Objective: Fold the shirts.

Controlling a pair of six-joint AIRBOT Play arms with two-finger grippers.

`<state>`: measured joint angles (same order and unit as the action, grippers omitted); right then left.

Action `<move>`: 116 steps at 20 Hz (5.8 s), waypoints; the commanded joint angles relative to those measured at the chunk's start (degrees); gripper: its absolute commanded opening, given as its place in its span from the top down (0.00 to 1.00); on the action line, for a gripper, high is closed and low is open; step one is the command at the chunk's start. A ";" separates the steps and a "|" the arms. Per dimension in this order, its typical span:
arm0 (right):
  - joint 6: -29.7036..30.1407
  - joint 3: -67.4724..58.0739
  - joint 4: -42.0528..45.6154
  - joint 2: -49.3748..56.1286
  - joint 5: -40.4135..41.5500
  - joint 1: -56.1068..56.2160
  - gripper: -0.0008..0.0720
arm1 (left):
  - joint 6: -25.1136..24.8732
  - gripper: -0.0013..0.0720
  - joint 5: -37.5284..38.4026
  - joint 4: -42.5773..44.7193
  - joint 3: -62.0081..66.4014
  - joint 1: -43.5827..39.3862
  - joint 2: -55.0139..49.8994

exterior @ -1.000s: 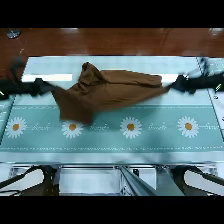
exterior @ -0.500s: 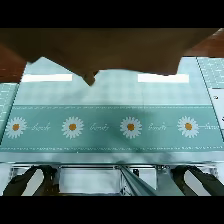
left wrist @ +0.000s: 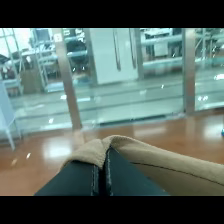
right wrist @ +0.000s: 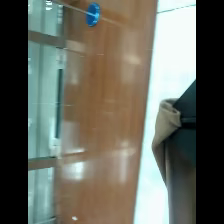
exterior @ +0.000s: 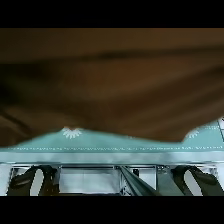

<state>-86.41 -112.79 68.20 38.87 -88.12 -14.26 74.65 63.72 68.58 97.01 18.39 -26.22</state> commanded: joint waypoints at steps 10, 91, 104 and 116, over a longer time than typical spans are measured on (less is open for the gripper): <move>3.04 36.59 -3.02 5.90 7.80 0.09 0.96 | -0.66 0.95 0.39 -9.73 -25.73 -1.79 -19.17; 13.22 81.64 -22.80 27.15 22.64 -1.29 0.96 | -12.46 0.95 11.61 -25.73 -62.73 5.29 -44.37; 9.92 47.78 -26.34 48.02 26.27 -0.22 0.96 | -0.74 0.95 -1.77 -25.75 -27.04 -1.79 -63.47; 10.91 36.02 -28.61 60.46 22.47 -2.51 0.14 | 1.51 0.02 4.24 -22.56 -12.87 -3.02 -76.39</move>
<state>-77.43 -74.70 40.51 98.48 -62.28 -15.29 76.36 63.64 43.38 81.47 14.46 -101.60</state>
